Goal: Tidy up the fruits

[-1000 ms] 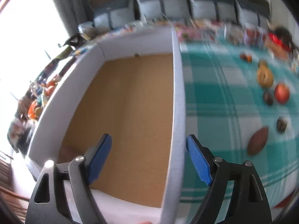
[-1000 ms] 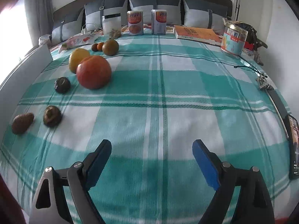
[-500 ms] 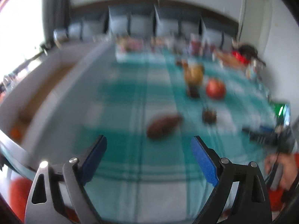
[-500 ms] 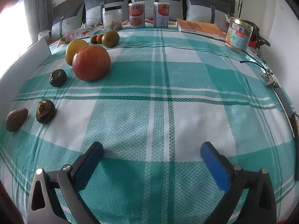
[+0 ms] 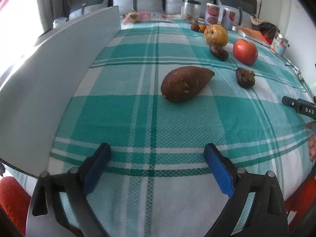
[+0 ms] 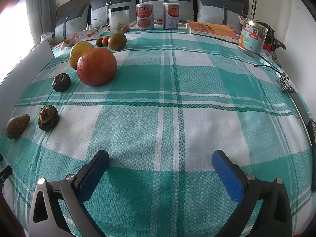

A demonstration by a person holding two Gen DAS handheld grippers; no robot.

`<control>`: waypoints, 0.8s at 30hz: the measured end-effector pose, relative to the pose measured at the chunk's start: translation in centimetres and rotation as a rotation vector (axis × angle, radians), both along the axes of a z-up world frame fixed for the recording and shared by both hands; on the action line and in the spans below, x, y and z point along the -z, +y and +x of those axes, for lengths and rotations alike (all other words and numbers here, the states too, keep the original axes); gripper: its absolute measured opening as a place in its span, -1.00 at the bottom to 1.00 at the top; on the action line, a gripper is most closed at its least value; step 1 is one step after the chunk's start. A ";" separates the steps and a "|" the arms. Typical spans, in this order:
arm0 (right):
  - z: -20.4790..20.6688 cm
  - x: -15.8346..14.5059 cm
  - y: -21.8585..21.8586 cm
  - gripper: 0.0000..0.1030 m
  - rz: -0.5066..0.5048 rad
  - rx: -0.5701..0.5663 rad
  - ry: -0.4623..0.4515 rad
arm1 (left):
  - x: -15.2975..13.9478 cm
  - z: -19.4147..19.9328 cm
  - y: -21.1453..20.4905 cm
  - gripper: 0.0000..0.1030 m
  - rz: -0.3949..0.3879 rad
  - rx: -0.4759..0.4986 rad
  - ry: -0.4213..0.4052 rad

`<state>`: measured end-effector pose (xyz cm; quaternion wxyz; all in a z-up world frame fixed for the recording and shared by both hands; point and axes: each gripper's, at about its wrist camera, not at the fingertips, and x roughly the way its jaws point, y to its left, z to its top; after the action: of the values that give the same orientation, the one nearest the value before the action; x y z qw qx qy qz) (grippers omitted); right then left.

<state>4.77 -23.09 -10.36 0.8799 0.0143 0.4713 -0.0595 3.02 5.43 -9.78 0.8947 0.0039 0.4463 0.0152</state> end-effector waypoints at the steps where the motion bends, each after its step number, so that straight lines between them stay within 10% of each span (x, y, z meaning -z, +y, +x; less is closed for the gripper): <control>1: 0.0 0.0 0.0 1.00 0.000 0.000 0.000 | 0.0 -0.1 0.0 0.88 0.000 -0.001 0.000; 24: 0.1 0.0 0.0 1.00 0.000 0.000 -0.001 | 0.3 0.1 0.1 0.96 0.012 -0.012 -0.016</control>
<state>4.86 -23.12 -10.41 0.8800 0.0144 0.4709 -0.0596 3.12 5.57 -10.04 0.8981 0.0062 0.4391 0.0233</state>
